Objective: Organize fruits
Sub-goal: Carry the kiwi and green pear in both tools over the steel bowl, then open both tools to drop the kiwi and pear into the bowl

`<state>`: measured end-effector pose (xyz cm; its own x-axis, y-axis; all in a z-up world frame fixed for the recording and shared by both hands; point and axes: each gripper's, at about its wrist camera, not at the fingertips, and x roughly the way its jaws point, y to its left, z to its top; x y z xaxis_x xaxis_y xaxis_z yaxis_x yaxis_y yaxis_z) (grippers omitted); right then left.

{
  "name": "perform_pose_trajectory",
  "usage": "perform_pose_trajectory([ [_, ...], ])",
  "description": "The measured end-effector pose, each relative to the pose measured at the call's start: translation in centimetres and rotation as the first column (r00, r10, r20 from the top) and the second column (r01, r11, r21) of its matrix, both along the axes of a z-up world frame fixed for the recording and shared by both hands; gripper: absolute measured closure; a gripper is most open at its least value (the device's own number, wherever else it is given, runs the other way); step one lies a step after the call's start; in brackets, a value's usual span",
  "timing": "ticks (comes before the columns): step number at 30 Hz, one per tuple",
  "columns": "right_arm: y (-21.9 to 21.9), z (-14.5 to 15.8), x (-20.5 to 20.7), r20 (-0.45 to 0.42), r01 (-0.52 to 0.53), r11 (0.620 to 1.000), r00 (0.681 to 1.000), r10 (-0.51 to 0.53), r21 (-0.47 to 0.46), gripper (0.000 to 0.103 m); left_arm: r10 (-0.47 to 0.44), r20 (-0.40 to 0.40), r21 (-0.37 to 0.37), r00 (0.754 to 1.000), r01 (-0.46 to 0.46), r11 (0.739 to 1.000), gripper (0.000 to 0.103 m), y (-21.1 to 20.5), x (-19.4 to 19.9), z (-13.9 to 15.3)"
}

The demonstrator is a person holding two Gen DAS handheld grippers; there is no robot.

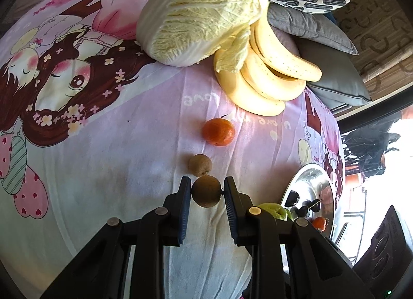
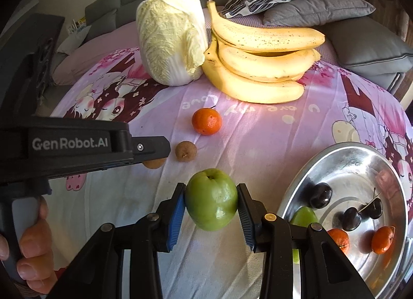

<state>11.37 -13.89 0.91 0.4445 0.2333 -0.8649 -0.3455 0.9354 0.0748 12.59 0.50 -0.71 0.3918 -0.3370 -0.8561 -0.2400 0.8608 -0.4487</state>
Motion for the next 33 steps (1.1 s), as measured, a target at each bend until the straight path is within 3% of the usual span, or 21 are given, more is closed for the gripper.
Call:
perform_pose_trajectory([
  [9, -7.6, 2.2, 0.8, 0.020, 0.234, 0.972, 0.972, -0.234, -0.007, 0.061, -0.174, 0.017, 0.013, 0.985, 0.173, 0.985, 0.076, -6.1, 1.4, 1.3],
  [14, -12.6, 2.2, 0.5, 0.004, 0.375, 0.926, 0.927, -0.375, -0.036, 0.061, -0.290, 0.030, 0.028, 0.957, 0.289, 0.957, 0.076, -10.6, 1.7, 2.3],
  [20, -16.1, 1.3, -1.5, -0.024, 0.445, 0.894, 0.894, -0.447, -0.057, 0.061, -0.417, 0.011, 0.011, 0.909, 0.417, 0.909, 0.076, -15.1, 0.3, 1.8],
  [25, -16.9, -0.4, -2.7, -0.074, 0.455, 0.887, 0.884, -0.461, -0.080, 0.061, -0.449, -0.021, -0.001, 0.893, 0.449, 0.893, 0.076, -16.1, -0.9, 0.8],
  [33, -17.0, 0.1, -2.9, -0.054, 0.475, 0.875, 0.875, -0.481, -0.090, 0.060, -0.425, -0.028, -0.046, 0.905, 0.424, 0.905, 0.073, -14.9, -1.2, 0.7],
])
